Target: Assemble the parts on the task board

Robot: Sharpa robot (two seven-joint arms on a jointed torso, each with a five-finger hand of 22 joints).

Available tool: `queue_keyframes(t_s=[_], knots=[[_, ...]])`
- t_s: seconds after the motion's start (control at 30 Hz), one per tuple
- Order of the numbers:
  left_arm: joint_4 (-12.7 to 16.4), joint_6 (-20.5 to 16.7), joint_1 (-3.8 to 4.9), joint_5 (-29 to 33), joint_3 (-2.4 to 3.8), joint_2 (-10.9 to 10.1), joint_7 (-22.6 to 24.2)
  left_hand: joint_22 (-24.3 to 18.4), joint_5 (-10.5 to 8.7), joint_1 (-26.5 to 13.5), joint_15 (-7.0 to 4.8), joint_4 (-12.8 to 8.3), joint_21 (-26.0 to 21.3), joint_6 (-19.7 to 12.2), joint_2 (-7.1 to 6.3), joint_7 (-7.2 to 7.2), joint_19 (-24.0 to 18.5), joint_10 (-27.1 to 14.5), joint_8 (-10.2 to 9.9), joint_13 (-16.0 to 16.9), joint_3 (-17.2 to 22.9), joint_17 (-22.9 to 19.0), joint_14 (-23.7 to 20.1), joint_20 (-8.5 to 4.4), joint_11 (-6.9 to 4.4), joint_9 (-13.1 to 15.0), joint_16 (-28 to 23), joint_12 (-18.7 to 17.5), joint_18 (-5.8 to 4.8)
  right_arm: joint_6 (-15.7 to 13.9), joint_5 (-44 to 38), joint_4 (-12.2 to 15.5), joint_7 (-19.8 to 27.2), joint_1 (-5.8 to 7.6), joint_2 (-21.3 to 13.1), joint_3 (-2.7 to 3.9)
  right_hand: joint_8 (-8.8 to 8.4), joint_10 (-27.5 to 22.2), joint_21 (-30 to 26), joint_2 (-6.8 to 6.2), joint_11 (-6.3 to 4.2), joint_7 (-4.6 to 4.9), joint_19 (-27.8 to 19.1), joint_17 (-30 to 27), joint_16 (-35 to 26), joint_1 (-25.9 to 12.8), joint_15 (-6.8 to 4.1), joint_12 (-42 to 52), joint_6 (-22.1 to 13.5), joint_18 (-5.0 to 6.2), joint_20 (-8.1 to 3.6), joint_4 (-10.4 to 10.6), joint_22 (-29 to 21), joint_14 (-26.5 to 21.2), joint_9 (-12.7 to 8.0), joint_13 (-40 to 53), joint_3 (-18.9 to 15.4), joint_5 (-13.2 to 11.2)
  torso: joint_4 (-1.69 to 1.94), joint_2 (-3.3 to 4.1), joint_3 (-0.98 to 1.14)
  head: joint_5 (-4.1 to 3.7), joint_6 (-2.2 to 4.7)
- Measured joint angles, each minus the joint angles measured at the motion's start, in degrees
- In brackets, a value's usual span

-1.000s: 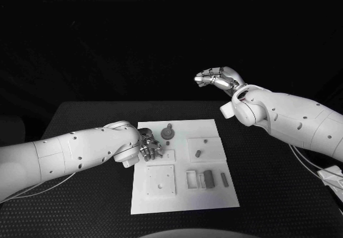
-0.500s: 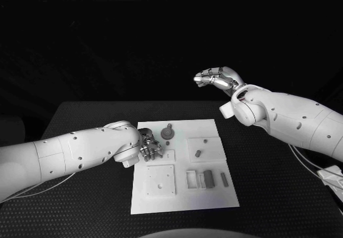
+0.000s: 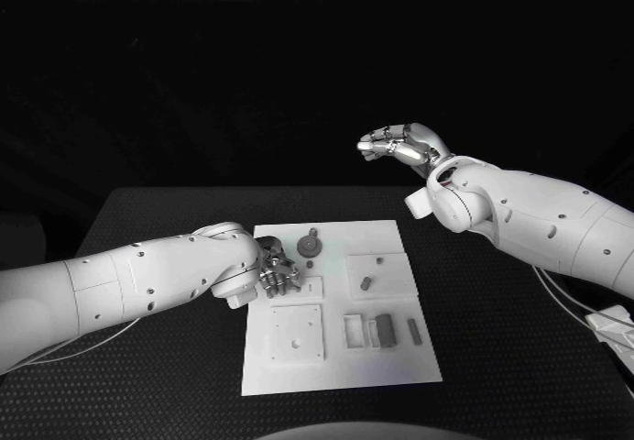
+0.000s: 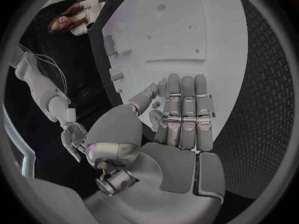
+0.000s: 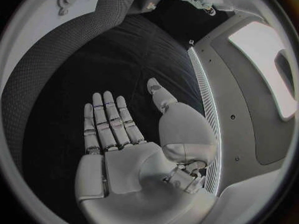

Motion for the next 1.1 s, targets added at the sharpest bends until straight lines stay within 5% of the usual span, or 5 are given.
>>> queue_keyframes(t_s=[1.1], knots=[[-0.34, 2.01, 0.06, -0.96, 0.11, 0.32, -0.05, 0.38, 0.24, -0.27, 0.0, 0.03, 0.33, 0.14, -0.27, -0.15, -0.02, 0.09, 0.02, 0.16, -0.03, -0.12, 0.0, -0.22, 0.08, 0.19, 0.22, 0.0, 0.0, 0.53, 0.09, -0.01, -0.02, -0.01, 0.15, 0.0, 0.0, 0.0, 0.0, 0.0, 0.0, 0.0, -0.2, -0.11, -0.2, 0.0, 0.19, 0.0, 0.0, 0.0, -0.21, 0.0, 0.28, -0.2, -0.05, -0.31, 0.0, 0.0, 0.02, 0.02, 0.04, -0.26, -0.51]])
